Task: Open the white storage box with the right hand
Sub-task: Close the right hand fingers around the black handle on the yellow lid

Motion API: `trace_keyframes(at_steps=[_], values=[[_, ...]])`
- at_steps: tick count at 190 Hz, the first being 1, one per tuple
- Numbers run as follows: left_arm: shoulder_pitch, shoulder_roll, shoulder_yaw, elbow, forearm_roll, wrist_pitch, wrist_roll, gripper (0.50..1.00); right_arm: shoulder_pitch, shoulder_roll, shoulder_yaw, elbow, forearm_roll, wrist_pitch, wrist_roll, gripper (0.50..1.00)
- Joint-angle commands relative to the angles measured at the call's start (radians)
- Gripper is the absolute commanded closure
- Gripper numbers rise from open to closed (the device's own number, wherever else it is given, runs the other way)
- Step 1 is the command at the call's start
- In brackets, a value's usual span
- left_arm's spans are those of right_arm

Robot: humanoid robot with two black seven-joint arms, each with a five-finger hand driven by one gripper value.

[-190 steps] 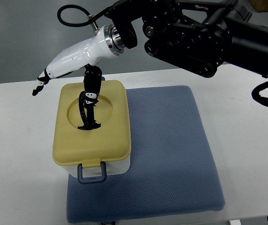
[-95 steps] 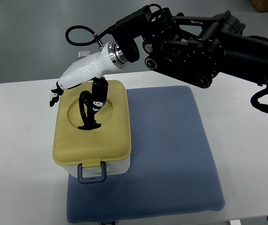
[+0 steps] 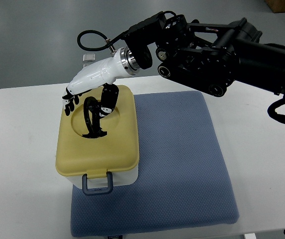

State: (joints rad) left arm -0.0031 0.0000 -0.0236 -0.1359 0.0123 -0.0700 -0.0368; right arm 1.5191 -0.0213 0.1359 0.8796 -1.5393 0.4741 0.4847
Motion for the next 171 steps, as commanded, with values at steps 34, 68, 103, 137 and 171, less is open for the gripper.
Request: trace_keyframes(at_steps=[34,68,103,137,171], values=[[0.0,0.0,0.001,0.001,0.0,-0.001,0.0,0.5,0.004,-0.012,0.001,-0.001,-0.001,0.0,0.002,0.856],[0.0,0.0,0.001,-0.001,0.0,0.001,0.0,0.5,0.004,-0.011,0.001,-0.001,-0.001,0.001,0.002,0.877],[0.0,0.0,0.001,-0.001,0.0,-0.001,0.0,0.5,0.009,-0.019,0.004,0.005,0.002,0.011,0.012,0.875],[0.0,0.0,-0.001,-0.001,0.0,0.001,0.0,0.5,0.003,-0.017,0.004,0.013,0.004,0.011,0.014,0.887],[0.0,0.0,0.001,-0.001,0.0,-0.001,0.0,0.5,0.003,-0.017,0.004,0.013,0.002,0.012,0.014,0.979]])
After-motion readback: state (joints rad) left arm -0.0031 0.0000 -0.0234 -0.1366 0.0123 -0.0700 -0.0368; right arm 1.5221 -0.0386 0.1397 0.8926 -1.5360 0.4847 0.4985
